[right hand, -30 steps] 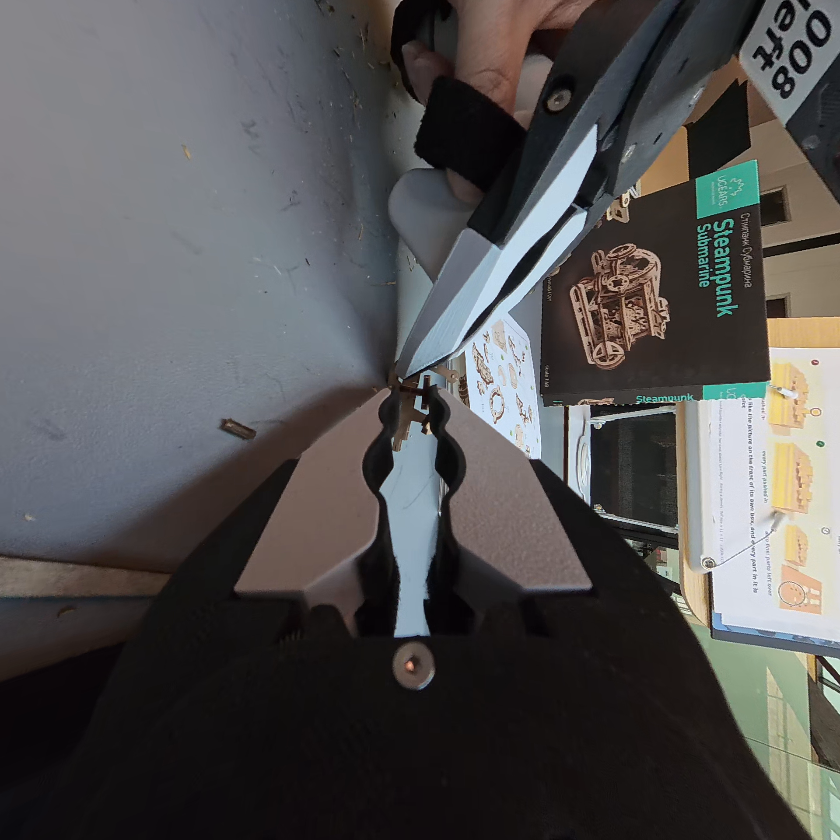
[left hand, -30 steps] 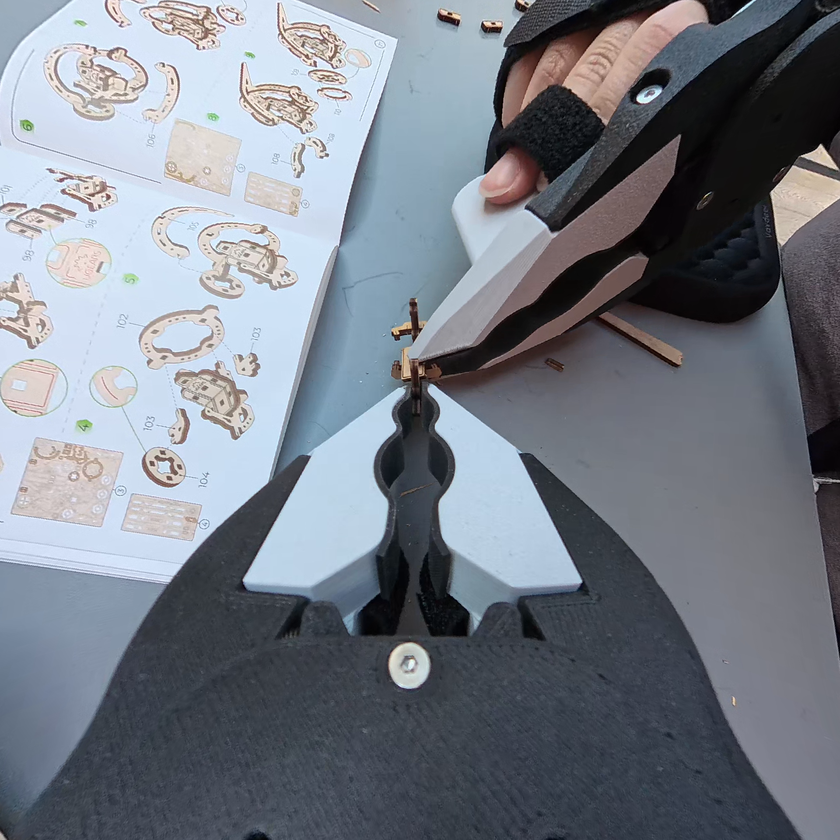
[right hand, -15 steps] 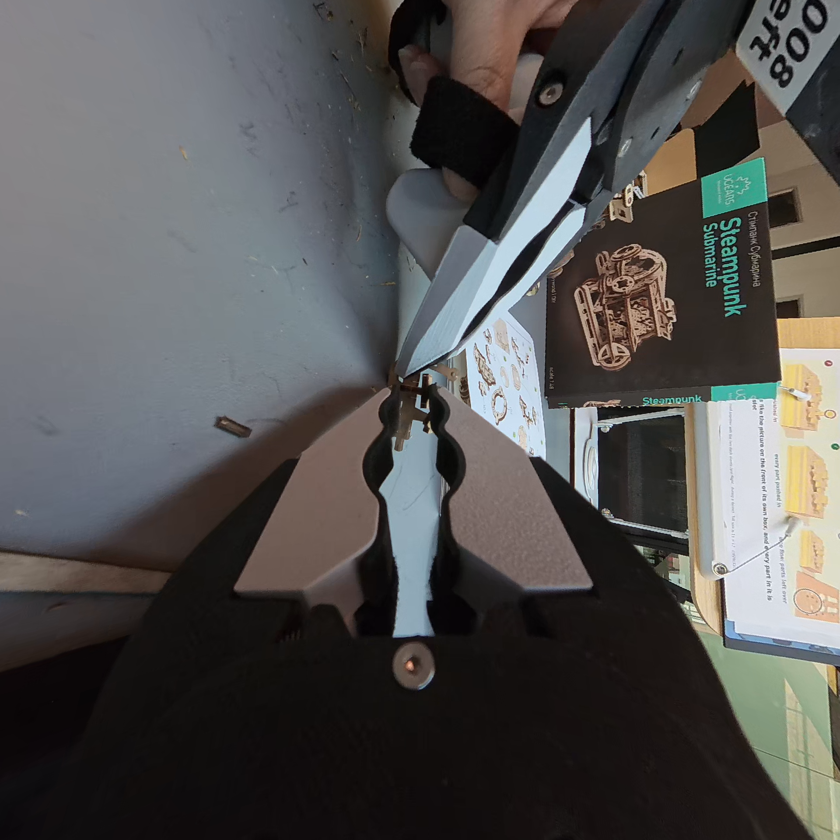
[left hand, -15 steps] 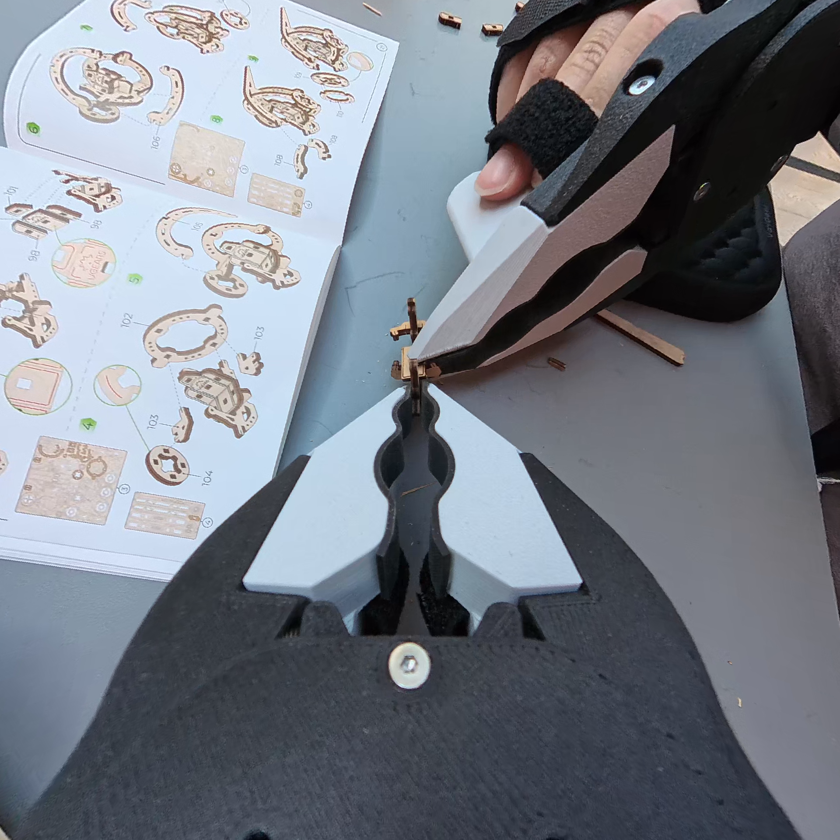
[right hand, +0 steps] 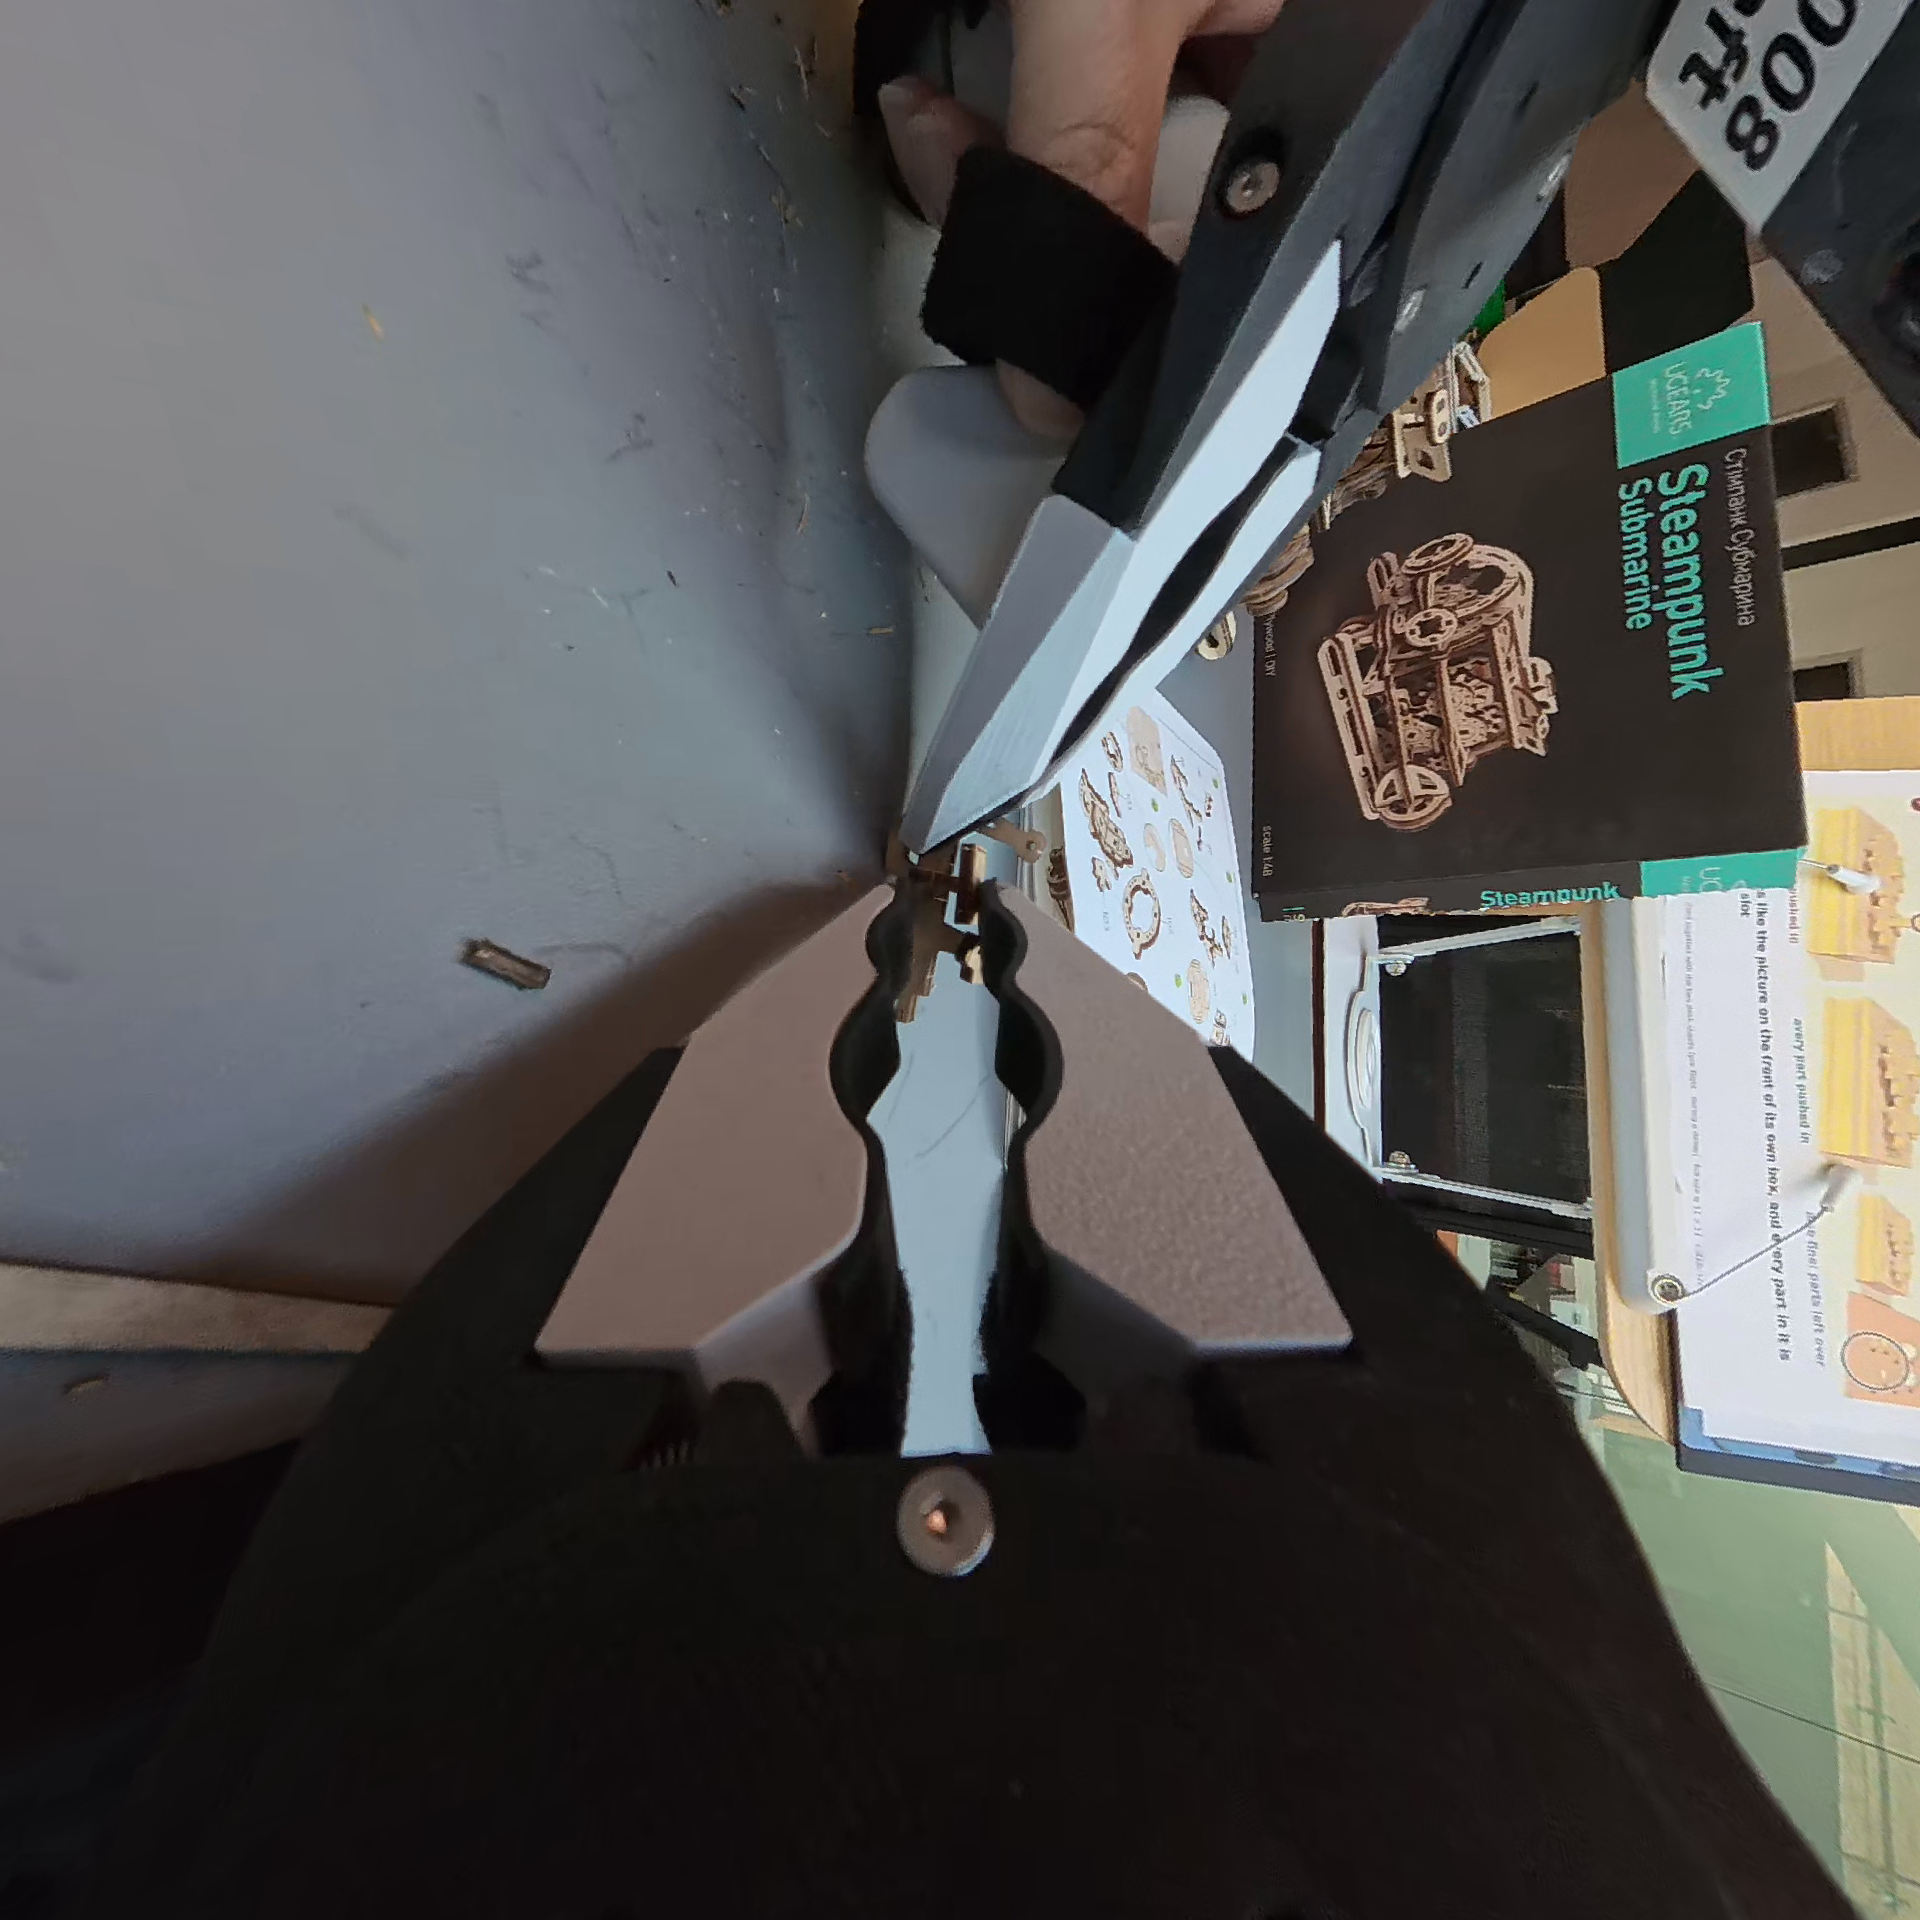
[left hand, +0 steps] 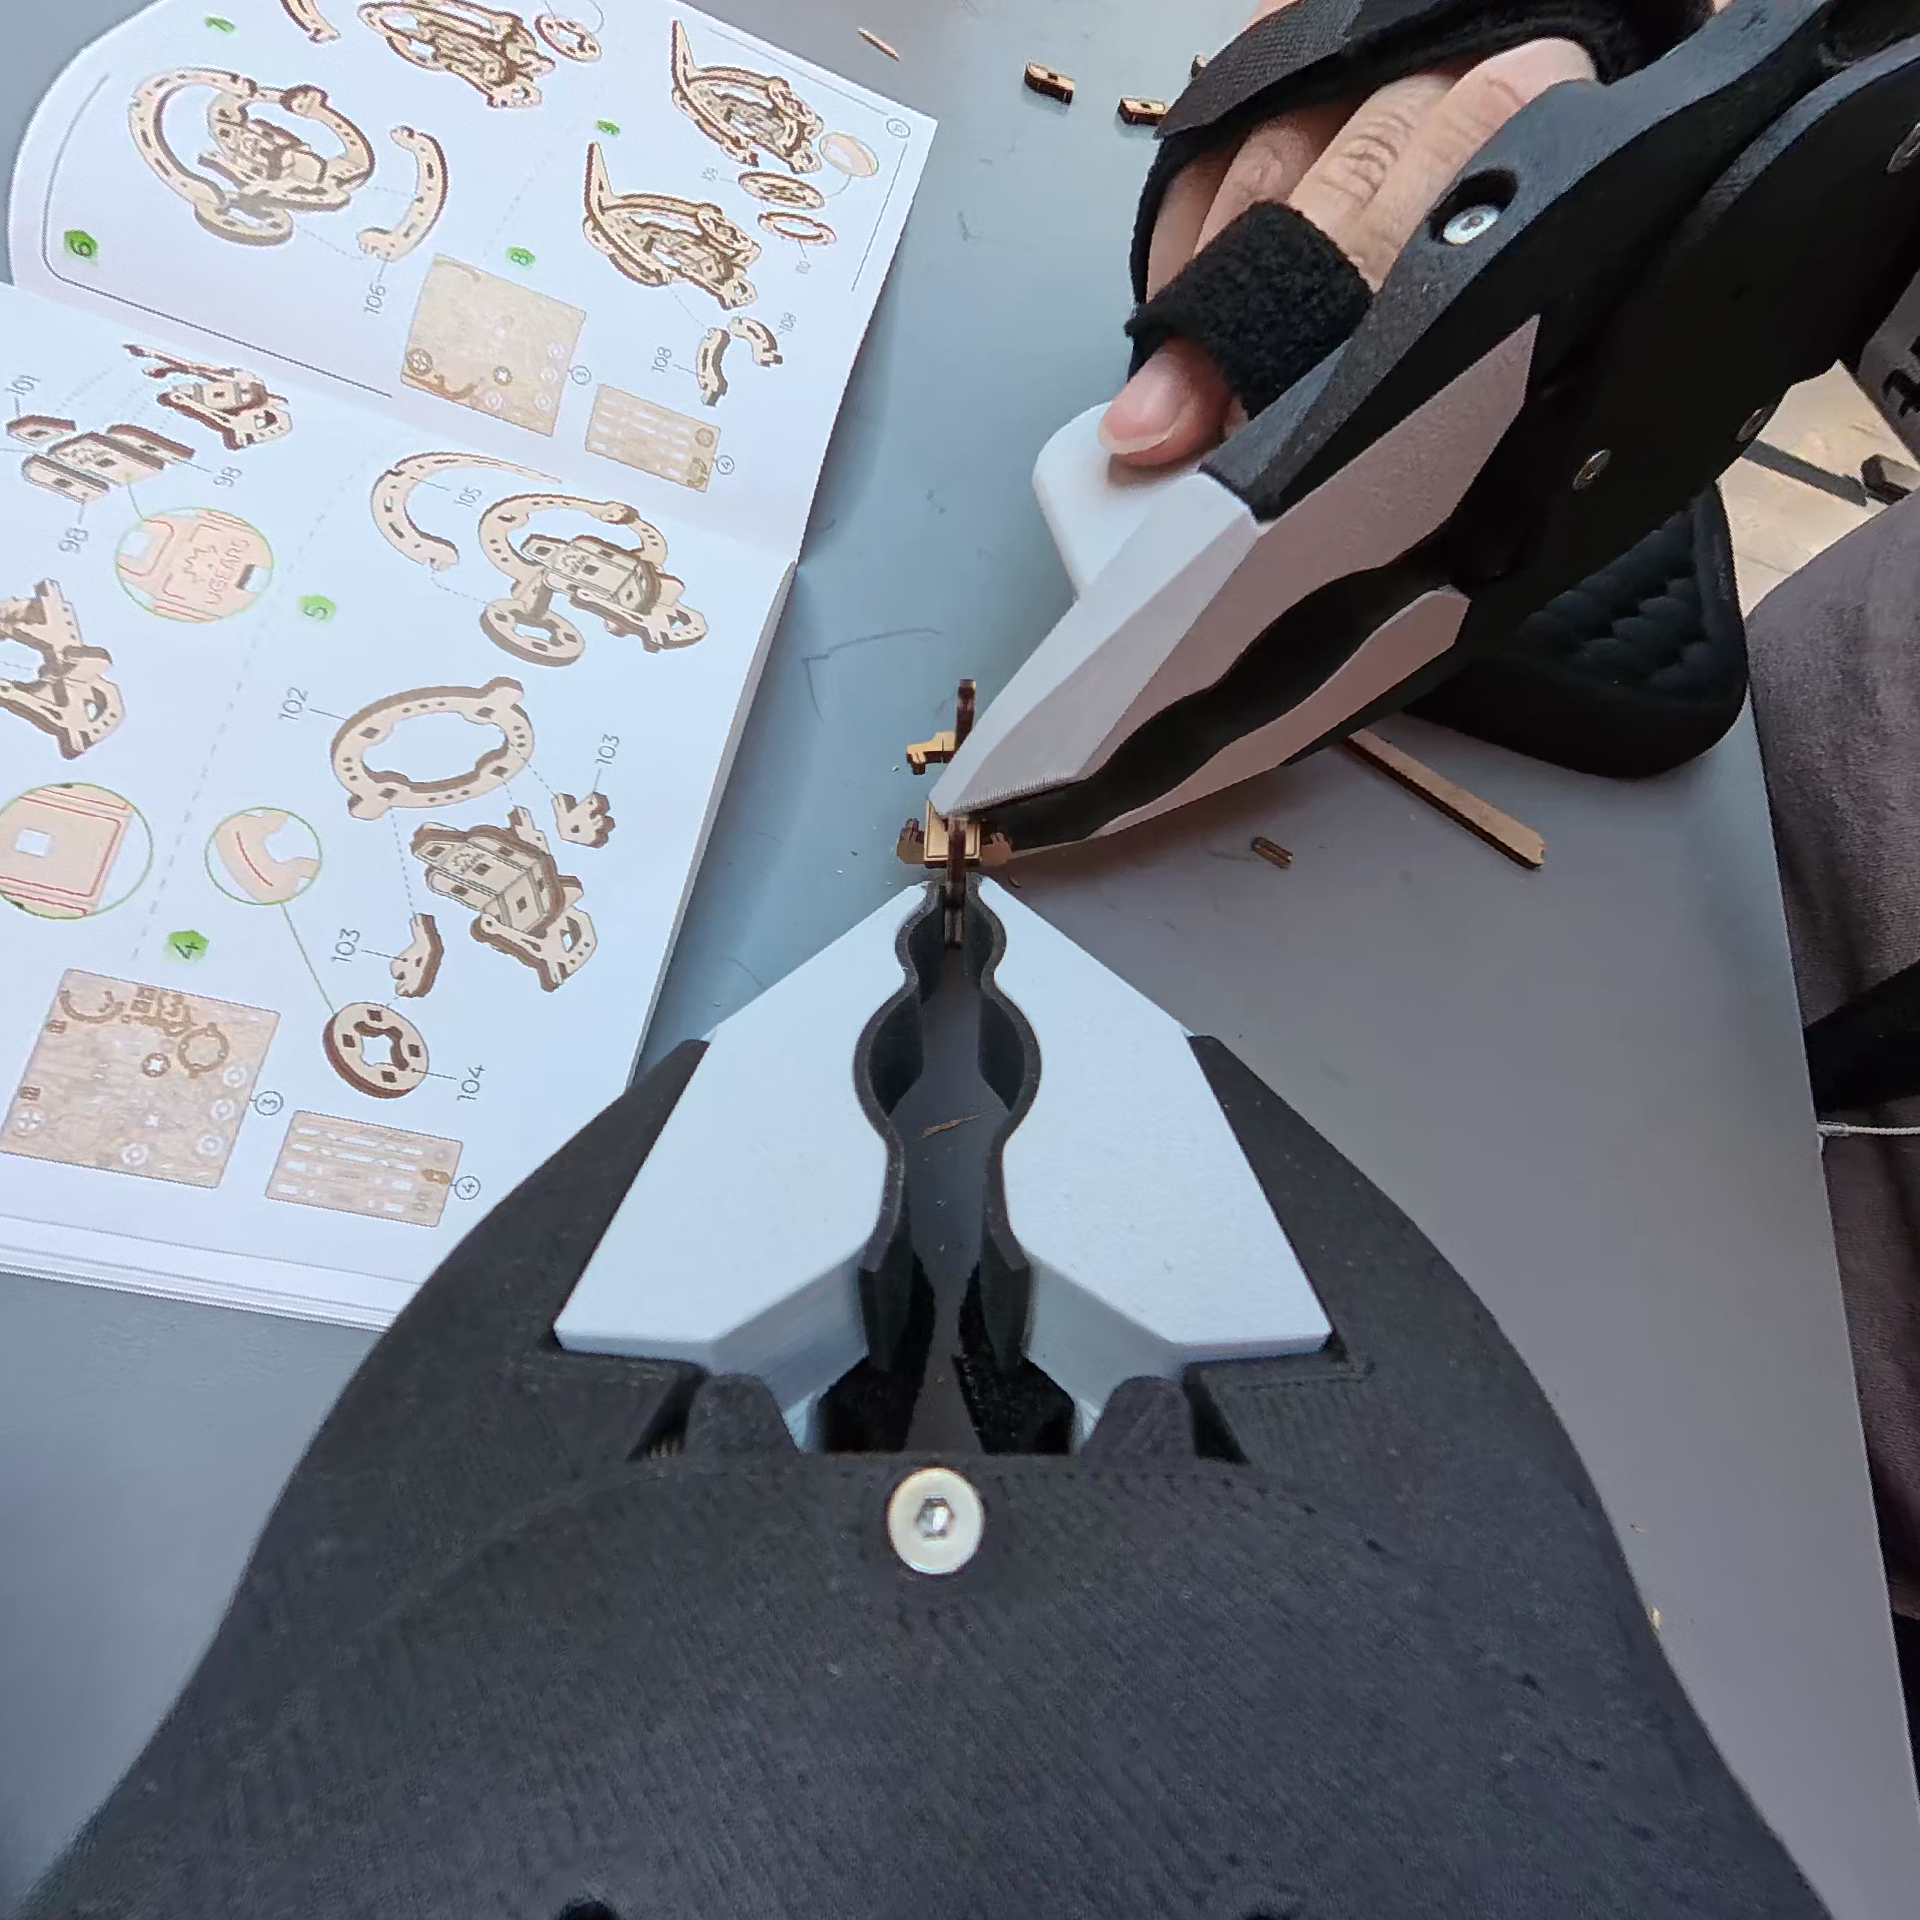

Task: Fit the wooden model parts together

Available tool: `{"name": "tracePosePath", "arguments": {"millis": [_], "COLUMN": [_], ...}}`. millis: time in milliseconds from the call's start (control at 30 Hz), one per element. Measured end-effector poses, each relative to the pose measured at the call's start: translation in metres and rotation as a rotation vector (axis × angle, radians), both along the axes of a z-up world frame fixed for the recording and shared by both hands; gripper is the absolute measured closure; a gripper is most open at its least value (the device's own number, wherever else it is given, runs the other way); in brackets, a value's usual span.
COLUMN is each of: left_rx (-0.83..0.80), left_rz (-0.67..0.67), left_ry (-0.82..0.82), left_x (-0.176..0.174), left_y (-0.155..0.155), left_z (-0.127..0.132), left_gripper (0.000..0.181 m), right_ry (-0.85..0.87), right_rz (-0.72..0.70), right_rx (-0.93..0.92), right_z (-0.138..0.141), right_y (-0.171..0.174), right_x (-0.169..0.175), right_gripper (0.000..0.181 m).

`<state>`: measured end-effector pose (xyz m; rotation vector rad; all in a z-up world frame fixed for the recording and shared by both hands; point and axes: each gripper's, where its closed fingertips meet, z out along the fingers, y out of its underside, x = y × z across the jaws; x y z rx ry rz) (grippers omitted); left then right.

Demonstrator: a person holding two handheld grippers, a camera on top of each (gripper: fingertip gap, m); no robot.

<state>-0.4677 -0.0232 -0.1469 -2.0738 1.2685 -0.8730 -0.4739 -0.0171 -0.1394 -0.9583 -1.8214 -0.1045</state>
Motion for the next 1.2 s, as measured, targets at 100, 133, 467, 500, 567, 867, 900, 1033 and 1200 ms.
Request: {"name": "tracePosePath", "arguments": {"millis": [100,133,467,500,567,867,900,1033,1200], "left_rx": [0.002,0.007,0.013,0.013,0.013,-0.010,-0.012,-0.025,0.006], "left_rz": [0.000,-0.001,-0.004,-0.004,-0.002,0.007,0.008,0.011,0.007], "left_ry": [0.000,0.002,0.006,0.006,0.005,-0.008,-0.008,-0.013,0.002], "left_x": [-0.0001,-0.0001,0.0001,0.0000,-0.0006,-0.0009,-0.0008,-0.0008,-0.0010], "left_y": [0.0001,0.0000,-0.0004,-0.0004,0.0002,0.0011,0.0011,0.0012,0.0014], "left_z": [0.0001,0.0001,0.0002,0.0002,0.0002,-0.0004,-0.0004,-0.0004,-0.0005], "left_gripper": [0.181,0.181,0.181,0.181,0.181,0.181,0.181,0.181,0.181], "right_ry": [-0.002,-0.001,-0.019,-0.020,-0.015,-0.005,-0.006,-0.008,-0.003], "right_rz": [0.000,-0.001,0.008,0.011,0.012,0.011,0.013,0.018,0.017], "right_rx": [0.008,0.005,0.061,0.063,0.052,0.043,0.046,0.054,0.025], "right_z": [0.0000,-0.0001,-0.0001,0.0000,0.0002,0.0012,0.0012,0.0013,0.0010], "right_y": [0.0000,-0.0001,-0.0007,-0.0007,-0.0002,0.0004,0.0003,0.0001,0.0002], "right_x": [-0.0004,-0.0004,-0.0001,-0.0002,-0.0009,-0.0023,-0.0024,-0.0024,-0.0024], "right_gripper": [0.171,0.171,0.173,0.172,0.172,0.171,0.171,0.173,0.173]}}
